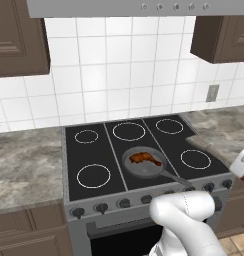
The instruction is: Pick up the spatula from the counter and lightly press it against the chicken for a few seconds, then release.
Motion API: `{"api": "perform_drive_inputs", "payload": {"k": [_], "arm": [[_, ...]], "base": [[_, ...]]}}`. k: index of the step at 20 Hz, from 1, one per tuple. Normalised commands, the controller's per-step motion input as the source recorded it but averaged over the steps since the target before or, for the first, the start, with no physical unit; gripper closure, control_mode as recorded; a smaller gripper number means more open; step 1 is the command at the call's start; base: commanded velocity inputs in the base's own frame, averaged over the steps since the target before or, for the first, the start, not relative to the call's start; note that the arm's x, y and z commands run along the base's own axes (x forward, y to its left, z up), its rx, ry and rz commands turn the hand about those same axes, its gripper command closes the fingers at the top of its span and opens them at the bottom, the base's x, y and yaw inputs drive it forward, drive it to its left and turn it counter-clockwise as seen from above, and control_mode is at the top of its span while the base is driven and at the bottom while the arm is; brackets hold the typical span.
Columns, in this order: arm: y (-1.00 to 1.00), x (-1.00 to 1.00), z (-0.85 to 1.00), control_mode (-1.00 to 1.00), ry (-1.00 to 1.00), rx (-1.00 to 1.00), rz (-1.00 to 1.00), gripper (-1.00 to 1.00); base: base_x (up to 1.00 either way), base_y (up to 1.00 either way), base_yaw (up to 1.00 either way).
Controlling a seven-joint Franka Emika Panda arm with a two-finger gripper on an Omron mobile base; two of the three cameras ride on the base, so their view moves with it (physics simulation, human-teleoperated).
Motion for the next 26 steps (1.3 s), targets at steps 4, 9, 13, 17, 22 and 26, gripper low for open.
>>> {"api": "perform_drive_inputs", "payload": {"k": [4, 9, 13, 17, 22, 26], "arm": [[0.01, 0.01, -0.02, -1.0, 0.02, 0.0, 0.01, 1.0], [0.05, 0.03, -0.01, -1.0, 0.01, 0.0, 0.0, 1.0], [0.15, 0.12, 0.0, -1.0, 0.01, 0.0, 0.0, 1.0], [0.15, 0.13, 0.0, -1.0, 0.03, 0.0, 0.0, 1.0], [0.11, 0.16, 0.0, -1.0, 0.05, 0.0, 0.0, 1.0], [0.08, 0.16, -0.01, -1.0, 0.03, 0.0, 0.0, 1.0]], "base": [[0.0, 0.0, 0.0], [0.0, 0.0, 0.0], [0.0, 0.0, 0.0], [0.0, 0.0, 0.0], [0.0, 0.0, 0.0], [0.0, 0.0, 0.0]]}}
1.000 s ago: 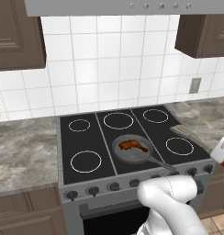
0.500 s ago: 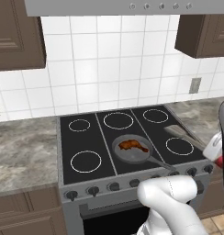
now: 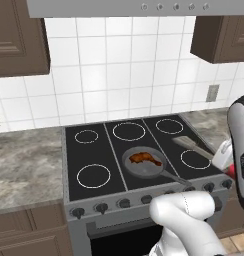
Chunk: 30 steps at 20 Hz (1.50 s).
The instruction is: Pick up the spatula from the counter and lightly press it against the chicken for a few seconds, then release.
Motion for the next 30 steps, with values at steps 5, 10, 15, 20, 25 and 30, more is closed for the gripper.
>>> {"api": "perform_drive_inputs", "payload": {"k": [5, 10, 15, 20, 25, 30], "arm": [[0.09, 0.17, -0.1, -1.0, 0.01, 0.0, 0.0, 1.0], [0.15, 0.22, -0.19, -1.0, 0.02, 0.0, 0.0, 1.0], [0.09, 0.14, -0.17, -1.0, 0.0, 0.0, 0.0, 1.0], [0.14, 0.04, -0.01, -1.0, 0.0, 0.0, -0.01, 1.0], [0.15, 0.04, 0.0, -1.0, 0.01, 0.0, -0.06, 1.0], [0.13, 0.0, 0.0, -1.0, 0.0, 0.0, -0.1, 1.0]], "base": [[0.0, 0.0, 0.0], [0.0, 0.0, 0.0], [0.0, 0.0, 0.0], [0.0, 0.0, 0.0], [0.0, 0.0, 0.0], [0.0, 0.0, 0.0]]}}
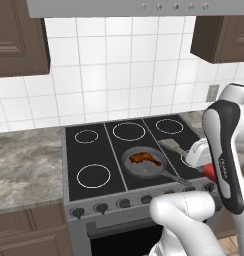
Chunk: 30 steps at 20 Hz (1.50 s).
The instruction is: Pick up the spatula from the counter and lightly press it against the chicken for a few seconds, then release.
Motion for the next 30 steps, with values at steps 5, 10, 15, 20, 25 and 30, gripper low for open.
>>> {"api": "perform_drive_inputs", "payload": {"k": [5, 10, 15, 20, 25, 30], "arm": [[0.17, 0.0, -0.01, -1.0, 0.0, 0.0, -0.14, 1.0], [0.29, 0.0, -0.07, -1.0, 0.0, 0.01, -0.15, 1.0], [0.31, 0.0, -0.03, -1.0, 0.0, 0.0, -0.14, 1.0], [0.19, 0.02, 0.0, -1.0, 0.02, 0.0, -0.13, 1.0], [0.08, 0.09, 0.0, -1.0, 0.1, 0.01, -0.11, 1.0], [0.11, 0.15, 0.0, -1.0, 0.1, 0.0, -0.11, 1.0]], "base": [[0.0, 0.0, 0.0], [0.0, 0.0, 0.0], [0.0, 0.0, 0.0], [0.0, 0.0, 0.0], [0.0, 0.0, 0.0], [0.0, 0.0, 0.0]]}}
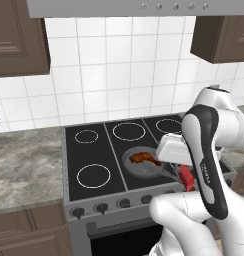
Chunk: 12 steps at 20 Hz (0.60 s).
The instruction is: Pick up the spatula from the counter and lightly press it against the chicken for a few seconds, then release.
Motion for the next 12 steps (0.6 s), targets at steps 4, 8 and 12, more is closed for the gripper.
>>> {"api": "perform_drive_inputs", "payload": {"k": [4, 8, 12], "arm": [[0.15, 0.14, 0.0, -1.0, 0.07, 0.0, -0.14, 1.0], [0.15, 0.12, 0.0, -1.0, 0.04, 0.0, -0.16, 1.0], [0.12, 0.14, -0.01, -1.0, 0.04, 0.0, -0.16, 1.0]], "base": [[0.0, 0.0, 0.0], [0.0, 0.0, 0.0], [0.0, 0.0, 0.0]]}}
